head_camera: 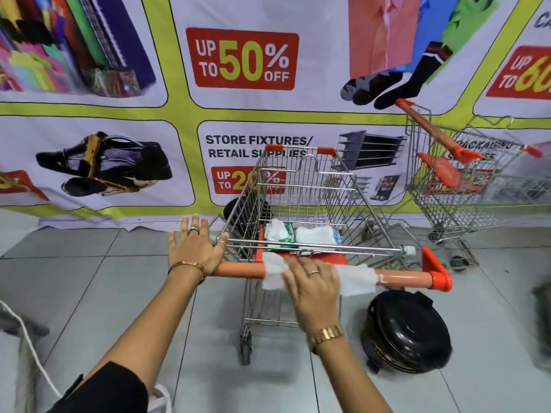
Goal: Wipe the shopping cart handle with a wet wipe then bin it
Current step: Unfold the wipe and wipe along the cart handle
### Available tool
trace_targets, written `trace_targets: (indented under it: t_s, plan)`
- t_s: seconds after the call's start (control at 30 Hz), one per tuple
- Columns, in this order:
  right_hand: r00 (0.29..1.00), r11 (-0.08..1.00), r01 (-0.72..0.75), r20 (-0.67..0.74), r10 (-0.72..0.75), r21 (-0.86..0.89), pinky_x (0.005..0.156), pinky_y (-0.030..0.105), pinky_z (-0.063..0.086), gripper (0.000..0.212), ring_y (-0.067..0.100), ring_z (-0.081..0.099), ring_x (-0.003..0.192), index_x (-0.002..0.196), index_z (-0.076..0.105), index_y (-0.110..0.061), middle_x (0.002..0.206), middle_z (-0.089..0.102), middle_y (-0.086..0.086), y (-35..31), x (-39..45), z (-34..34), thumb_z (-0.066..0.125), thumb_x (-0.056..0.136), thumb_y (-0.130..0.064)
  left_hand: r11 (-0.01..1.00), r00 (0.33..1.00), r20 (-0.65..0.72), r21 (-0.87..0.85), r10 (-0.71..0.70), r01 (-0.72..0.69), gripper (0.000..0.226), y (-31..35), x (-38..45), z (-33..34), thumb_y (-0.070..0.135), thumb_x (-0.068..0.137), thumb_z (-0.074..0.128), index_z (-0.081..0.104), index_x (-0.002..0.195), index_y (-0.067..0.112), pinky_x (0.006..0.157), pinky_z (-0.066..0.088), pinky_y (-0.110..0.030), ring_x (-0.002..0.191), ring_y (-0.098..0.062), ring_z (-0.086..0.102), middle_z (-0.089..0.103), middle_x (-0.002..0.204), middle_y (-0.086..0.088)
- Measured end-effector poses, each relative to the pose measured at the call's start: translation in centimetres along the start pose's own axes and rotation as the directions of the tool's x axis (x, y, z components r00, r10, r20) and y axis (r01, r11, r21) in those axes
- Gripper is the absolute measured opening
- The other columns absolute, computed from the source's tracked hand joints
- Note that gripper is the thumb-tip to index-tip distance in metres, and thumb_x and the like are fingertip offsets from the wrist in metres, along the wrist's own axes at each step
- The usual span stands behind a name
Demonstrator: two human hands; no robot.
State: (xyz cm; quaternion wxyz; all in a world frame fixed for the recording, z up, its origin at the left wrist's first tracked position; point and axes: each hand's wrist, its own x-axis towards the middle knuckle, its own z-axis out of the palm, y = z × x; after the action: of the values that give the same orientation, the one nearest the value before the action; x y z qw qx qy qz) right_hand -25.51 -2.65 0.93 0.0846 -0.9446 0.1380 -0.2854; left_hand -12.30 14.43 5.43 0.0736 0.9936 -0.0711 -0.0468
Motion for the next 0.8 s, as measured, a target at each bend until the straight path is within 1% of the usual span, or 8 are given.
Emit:
trace_targets:
  t_s: [0.07,0.2,0.33,0.47,0.57,0.63,0.7,0.8]
  plan:
    - [0.996,0.997,-0.070,-0.051,0.069,-0.023,0.083,0.038,0.030,0.064,0.022,0.043,0.089,0.096,0.070,-0.018,0.088,0.072,0.008,4.5,-0.2,-1.7,0.011,0.096,-0.044,1.000,1.000,0.014,-0.020,0.000,0.000,0.068,0.0,0.0,0.1,0.053,0.093,0.022,0.013,0.149,0.015,0.120,0.003,-0.045,0.148,-0.022,-0.003,0.004,0.160,-0.004]
    - [0.926,0.935,-0.355,-0.147,0.348,-0.021,0.093,0.042,0.031,0.052,0.035,0.054,0.094,0.099,0.070,-0.010,0.095,0.069,0.018,11.9,0.0,-4.5,0.027,0.088,-0.036,1.000,1.000,0.002,-0.011,0.010,-0.010,0.068,0.3,-0.3,0.2,0.053,0.093,0.022,0.015,0.148,0.014,0.120,0.004,-0.045,0.148,-0.023,-0.001,0.007,0.160,-0.006]
    - [0.859,0.872,-0.489,-0.162,0.486,0.025,0.096,0.044,0.025,0.049,0.035,0.050,0.101,0.093,0.071,-0.007,0.098,0.068,0.020,9.2,0.8,-3.2,0.030,0.082,-0.033,0.999,1.000,-0.024,0.045,0.019,-0.017,0.066,0.6,-0.6,0.3,0.053,0.093,0.021,0.018,0.148,0.015,0.119,0.003,-0.046,0.148,-0.023,0.002,0.012,0.159,-0.005]
    - [0.945,0.946,-0.323,-0.061,0.322,-0.008,0.092,0.041,0.025,0.042,0.027,0.048,0.098,0.087,0.072,-0.020,0.092,0.072,0.009,0.0,0.6,0.2,0.034,0.084,-0.039,0.999,0.999,-0.034,0.042,0.020,-0.018,0.065,0.8,-0.5,0.4,0.051,0.093,0.022,0.019,0.148,0.015,0.120,0.004,-0.045,0.148,-0.023,0.002,0.013,0.159,-0.006]
    - [0.991,0.991,-0.135,0.012,0.135,-0.015,0.089,0.039,0.028,0.059,0.025,0.056,0.091,0.091,0.070,-0.027,0.089,0.073,0.001,-5.0,0.3,1.5,0.014,0.095,-0.046,0.999,0.999,-0.038,0.044,0.026,-0.024,0.065,0.7,-0.5,0.3,0.050,0.093,0.024,0.021,0.147,0.014,0.119,0.005,-0.045,0.148,-0.023,0.003,0.014,0.159,-0.006]
    - [1.000,1.000,-0.007,0.002,0.007,-0.020,0.084,0.036,0.030,0.056,0.021,0.046,0.090,0.095,0.069,-0.027,0.087,0.072,0.000,-4.5,0.1,1.3,0.016,0.096,-0.046,0.999,0.999,-0.044,0.036,0.017,-0.015,0.066,0.3,-0.4,0.3,0.051,0.093,0.025,0.021,0.147,0.013,0.120,0.005,-0.046,0.147,-0.023,0.004,0.014,0.159,-0.007]
    - [0.993,0.991,0.114,-0.031,-0.117,-0.076,0.080,0.035,0.032,0.043,0.020,0.043,0.089,0.102,0.067,-0.026,0.088,0.072,0.002,-1.2,-0.5,0.8,0.030,0.093,-0.046,1.000,0.999,-0.032,0.027,0.010,-0.010,0.067,0.0,-0.2,0.2,0.051,0.093,0.026,0.021,0.147,0.012,0.119,0.005,-0.047,0.147,-0.024,0.004,0.014,0.159,-0.007]
    - [0.985,0.979,0.130,-0.094,-0.146,-0.154,0.080,0.037,0.032,0.048,0.023,0.043,0.088,0.109,0.060,-0.022,0.088,0.071,0.009,6.3,-1.0,-1.0,0.022,0.095,-0.048,1.000,1.000,-0.029,0.028,0.009,-0.009,0.067,0.0,-0.2,0.2,0.052,0.093,0.026,0.021,0.147,0.012,0.119,0.006,-0.047,0.147,-0.024,0.004,0.013,0.159,-0.007]
